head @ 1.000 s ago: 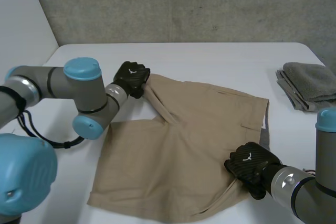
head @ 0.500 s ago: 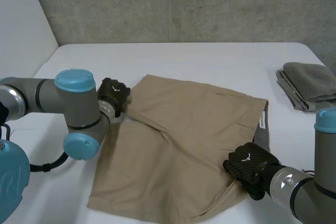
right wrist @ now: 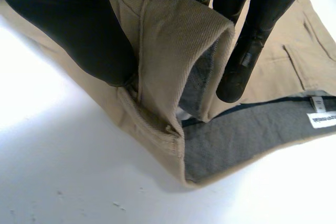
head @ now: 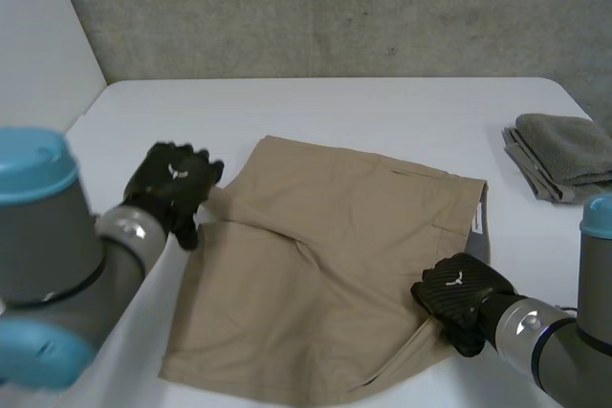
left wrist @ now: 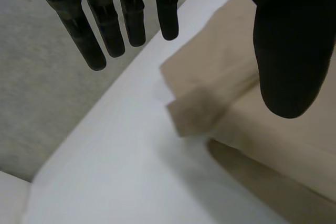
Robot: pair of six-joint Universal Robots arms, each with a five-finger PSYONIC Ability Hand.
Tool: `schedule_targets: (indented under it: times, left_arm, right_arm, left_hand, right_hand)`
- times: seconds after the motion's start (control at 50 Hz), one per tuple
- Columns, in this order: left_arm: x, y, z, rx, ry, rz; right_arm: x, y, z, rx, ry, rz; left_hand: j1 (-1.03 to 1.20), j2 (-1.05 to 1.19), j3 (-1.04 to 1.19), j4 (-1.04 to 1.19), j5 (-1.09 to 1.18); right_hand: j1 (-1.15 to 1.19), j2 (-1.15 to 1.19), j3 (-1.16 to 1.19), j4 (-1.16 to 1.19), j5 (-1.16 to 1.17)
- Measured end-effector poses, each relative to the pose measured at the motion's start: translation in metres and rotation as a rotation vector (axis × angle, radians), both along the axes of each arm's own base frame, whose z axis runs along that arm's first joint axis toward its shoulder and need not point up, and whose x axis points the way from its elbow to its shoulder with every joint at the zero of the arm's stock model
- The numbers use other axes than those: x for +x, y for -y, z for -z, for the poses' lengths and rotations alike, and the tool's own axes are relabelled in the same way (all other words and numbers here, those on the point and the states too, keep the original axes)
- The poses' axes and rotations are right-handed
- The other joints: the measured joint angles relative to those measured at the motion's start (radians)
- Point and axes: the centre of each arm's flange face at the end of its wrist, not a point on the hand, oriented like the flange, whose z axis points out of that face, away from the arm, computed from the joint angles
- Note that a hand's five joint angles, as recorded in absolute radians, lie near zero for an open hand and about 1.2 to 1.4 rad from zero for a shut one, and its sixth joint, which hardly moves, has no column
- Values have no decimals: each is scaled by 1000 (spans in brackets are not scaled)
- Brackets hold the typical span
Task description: Fold the laundry.
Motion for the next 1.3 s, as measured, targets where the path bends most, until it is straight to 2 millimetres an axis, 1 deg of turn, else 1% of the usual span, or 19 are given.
schedule_targets:
  times: [0.12, 0.26, 0.34, 0.44, 0.48, 0.5, 0.52, 0.6, 0.7, 0.84, 0.86, 0.96, 1.08, 1.18, 1.22, 1.24, 1.26, 1.28, 1.3]
  left_arm:
    - [24, -57, 10, 147, 24, 33]
    - [39, -91, 30, 270, 80, 40]
    - [41, -97, 40, 309, 102, 42]
    - [37, -91, 57, 345, 125, 44]
    - [34, -86, 61, 339, 125, 45]
    - [29, -78, 62, 316, 117, 45]
    - [29, -78, 62, 316, 117, 45]
    - [10, -45, 53, 166, 60, 40]
    - [-20, 0, 31, -42, -30, 32]
    - [-66, 59, 16, -216, -123, 48]
    - [-77, 72, 17, -244, -134, 52]
    - [-107, 112, 27, -342, -117, 63]
    - [-125, 138, 41, -433, -66, 68]
    - [-139, 160, 52, -523, -61, 65]
    - [-143, 165, 58, -546, -70, 69]
    - [-145, 168, 63, -559, -78, 75]
    - [-147, 169, 66, -567, -83, 79]
    - [-148, 170, 69, -571, -86, 82]
    - [-149, 171, 71, -575, -89, 86]
  right_arm:
    - [-6, 10, -3, -22, 9, 44]
    - [-14, 19, -5, -34, 22, 93]
    - [-17, 20, -5, -31, 22, 105]
    - [-18, 19, -5, -30, 22, 110]
    - [-19, 19, -6, -31, 22, 112]
    - [-20, 19, -6, -33, 23, 114]
    - [-20, 19, -6, -33, 23, 114]
    - [-20, 23, -9, -50, 28, 119]
    - [-17, 40, -20, -137, 55, 120]
    - [-6, 82, -29, -313, 90, 130]
    - [-3, 93, -29, -351, 91, 140]
    - [3, 127, -28, -455, 70, 195]
    - [9, 160, -22, -532, 32, 242]
    - [16, 194, -9, -577, 9, 257]
    - [19, 207, -3, -589, 7, 265]
    - [21, 216, 3, -597, 5, 274]
    - [22, 221, 6, -602, 5, 281]
    - [22, 225, 9, -605, 4, 286]
    - [22, 227, 10, -608, 3, 290]
  left_hand:
    - [12, 14, 17, 17, 15]
    - [35, 26, 29, 29, 29]
    - [45, 38, 40, 38, 37]
    - [375, 319, 318, 322, 312]
    - [375, 319, 318, 322, 312]
    - [789, 772, 766, 775, 747]
    - [789, 772, 766, 775, 747]
    - [789, 807, 802, 812, 753]
    - [789, 808, 802, 812, 753]
    - [789, 809, 803, 812, 753]
    - [789, 809, 803, 812, 753]
    - [789, 809, 803, 812, 753]
    - [789, 809, 804, 814, 753]
    - [789, 810, 807, 816, 753]
    - [718, 741, 739, 744, 700]
    - [430, 458, 479, 480, 450]
    - [430, 458, 479, 480, 450]
    - [430, 458, 479, 480, 450]
    - [254, 272, 278, 276, 264]
  right_hand:
    - [0, 0, 0, 1, 0]
    - [0, 0, 0, 1, 0]
    - [0, 0, 0, 1, 0]
    - [0, 0, 0, 1, 0]
    - [0, 0, 0, 1, 0]
    - [0, 0, 0, 1, 0]
    - [0, 0, 0, 1, 0]
    - [0, 0, 0, 4, 0]
    - [0, 0, 0, 4, 0]
    - [0, 0, 0, 4, 0]
    - [0, 0, 0, 4, 0]
    - [0, 0, 0, 4, 0]
    - [0, 0, 0, 4, 0]
    - [-9, -6, -8, -4, -7]
    - [-131, -146, -151, -155, -138]
    - [-324, -367, -369, -351, -322]
    - [-525, -575, -553, -553, -519]
    - [-597, -655, -652, -631, -597]
    - [-684, -770, -750, -746, -714]
